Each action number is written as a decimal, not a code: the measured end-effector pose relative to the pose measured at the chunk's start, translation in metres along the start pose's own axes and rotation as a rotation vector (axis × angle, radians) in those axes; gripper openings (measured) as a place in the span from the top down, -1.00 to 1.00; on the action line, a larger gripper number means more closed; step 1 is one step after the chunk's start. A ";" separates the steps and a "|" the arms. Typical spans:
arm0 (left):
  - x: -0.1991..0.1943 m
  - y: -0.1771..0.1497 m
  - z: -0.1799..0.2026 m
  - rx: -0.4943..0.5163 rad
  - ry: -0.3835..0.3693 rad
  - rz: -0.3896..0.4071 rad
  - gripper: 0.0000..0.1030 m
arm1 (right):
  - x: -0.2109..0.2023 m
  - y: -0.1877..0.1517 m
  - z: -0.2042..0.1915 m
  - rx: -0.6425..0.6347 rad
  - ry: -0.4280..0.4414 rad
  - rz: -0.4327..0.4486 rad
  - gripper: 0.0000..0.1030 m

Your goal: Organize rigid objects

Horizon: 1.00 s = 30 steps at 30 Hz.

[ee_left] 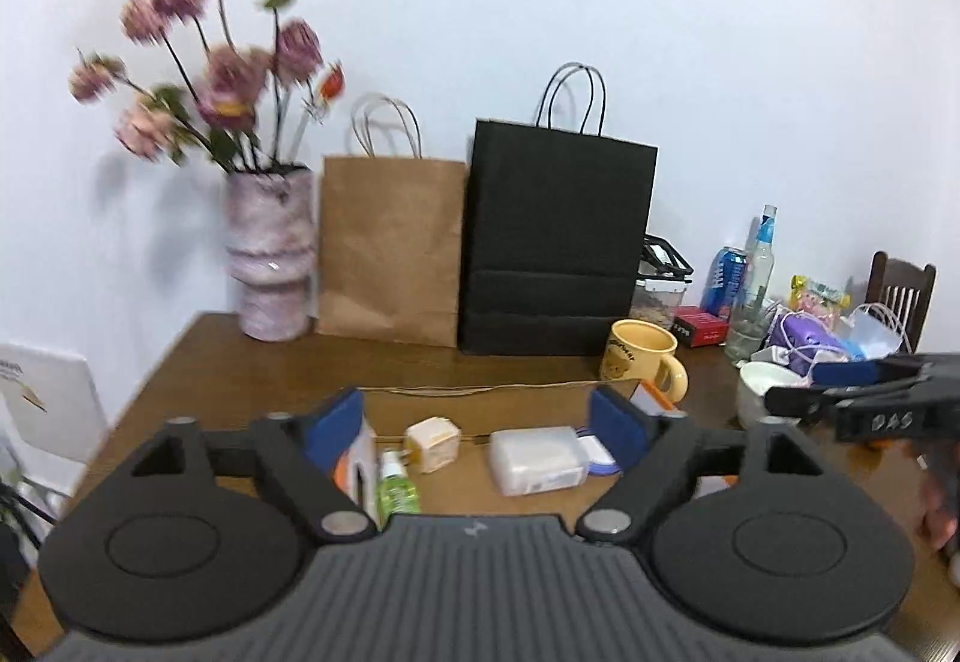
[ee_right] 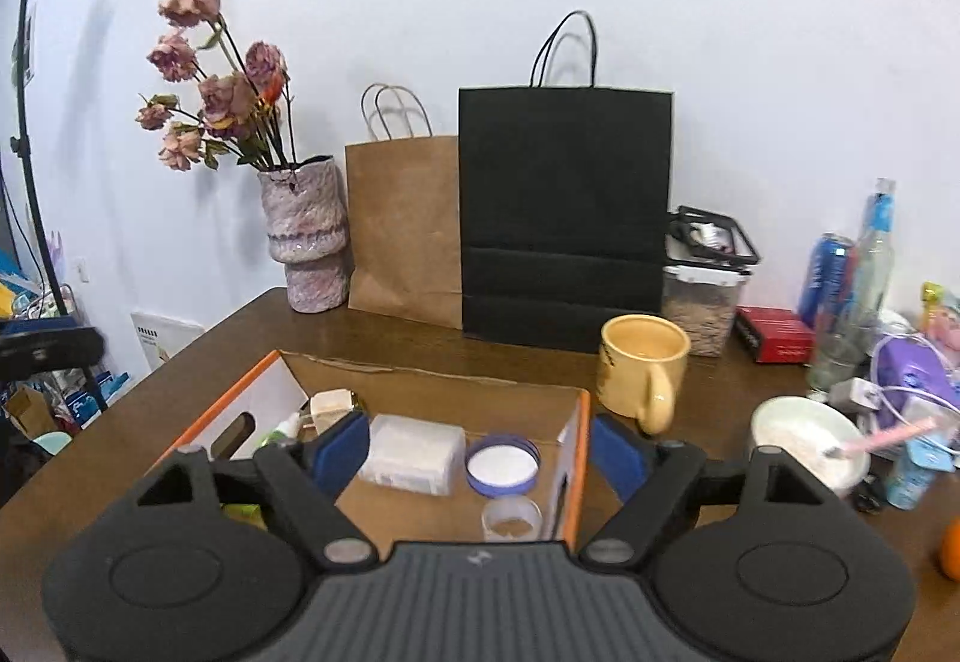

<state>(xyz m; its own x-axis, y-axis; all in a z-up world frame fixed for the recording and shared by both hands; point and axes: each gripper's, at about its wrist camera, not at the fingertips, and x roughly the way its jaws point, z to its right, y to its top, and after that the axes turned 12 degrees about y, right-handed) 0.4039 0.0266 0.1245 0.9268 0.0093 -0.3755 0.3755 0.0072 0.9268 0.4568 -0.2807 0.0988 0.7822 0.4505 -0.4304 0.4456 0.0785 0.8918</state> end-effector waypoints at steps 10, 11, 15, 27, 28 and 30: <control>-0.089 -0.034 -0.010 0.000 0.094 0.106 -0.73 | -0.075 -0.049 -0.041 -0.139 -0.008 0.134 -0.79; -0.101 -0.040 -0.009 0.006 0.114 0.125 -0.75 | -0.084 -0.056 -0.047 -0.160 -0.011 0.152 -0.80; -0.143 -0.064 -0.007 0.050 0.120 0.210 -0.91 | -0.116 -0.084 -0.070 -0.215 -0.010 0.181 -0.81; -0.229 -0.149 -0.009 0.021 0.156 0.251 -1.00 | -0.187 -0.193 -0.110 -0.146 -0.033 0.234 -0.97; -0.234 -0.157 -0.010 0.019 0.160 0.247 -1.00 | -0.190 -0.201 -0.112 -0.138 -0.039 0.230 -0.97; -0.241 -0.172 -0.013 0.005 0.182 0.233 -1.00 | -0.197 -0.216 -0.115 -0.121 -0.054 0.219 -0.97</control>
<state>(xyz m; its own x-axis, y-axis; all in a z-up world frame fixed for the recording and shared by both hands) 0.1155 0.0358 0.0556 0.9709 0.1893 -0.1467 0.1533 -0.0208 0.9880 0.1568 -0.2841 0.0072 0.8779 0.4205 -0.2290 0.2103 0.0911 0.9734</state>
